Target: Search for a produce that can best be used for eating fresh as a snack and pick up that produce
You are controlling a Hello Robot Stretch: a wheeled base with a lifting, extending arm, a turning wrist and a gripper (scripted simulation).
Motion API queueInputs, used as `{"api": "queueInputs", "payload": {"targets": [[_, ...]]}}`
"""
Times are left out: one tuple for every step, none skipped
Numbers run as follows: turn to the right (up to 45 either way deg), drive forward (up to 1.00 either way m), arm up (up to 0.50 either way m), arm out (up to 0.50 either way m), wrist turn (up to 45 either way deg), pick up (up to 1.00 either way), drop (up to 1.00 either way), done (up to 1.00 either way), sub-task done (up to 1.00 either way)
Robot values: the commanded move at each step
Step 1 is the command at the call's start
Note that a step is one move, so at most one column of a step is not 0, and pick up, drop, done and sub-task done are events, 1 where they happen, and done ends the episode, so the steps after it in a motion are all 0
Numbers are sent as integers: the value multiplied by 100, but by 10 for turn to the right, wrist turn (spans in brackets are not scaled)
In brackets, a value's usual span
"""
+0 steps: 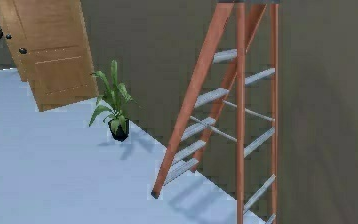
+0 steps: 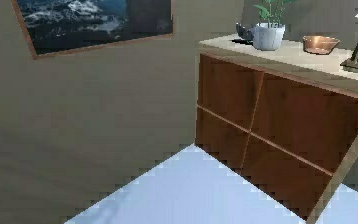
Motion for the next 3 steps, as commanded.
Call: {"api": "queueInputs", "payload": {"targets": [[-60, 0, 0, 0, 0, 0, 0, 0, 0], [0, 35, 0, 0, 0, 0, 0, 0, 0], [-420, 0, 0, 0, 0, 0, 0, 0, 0]]}}
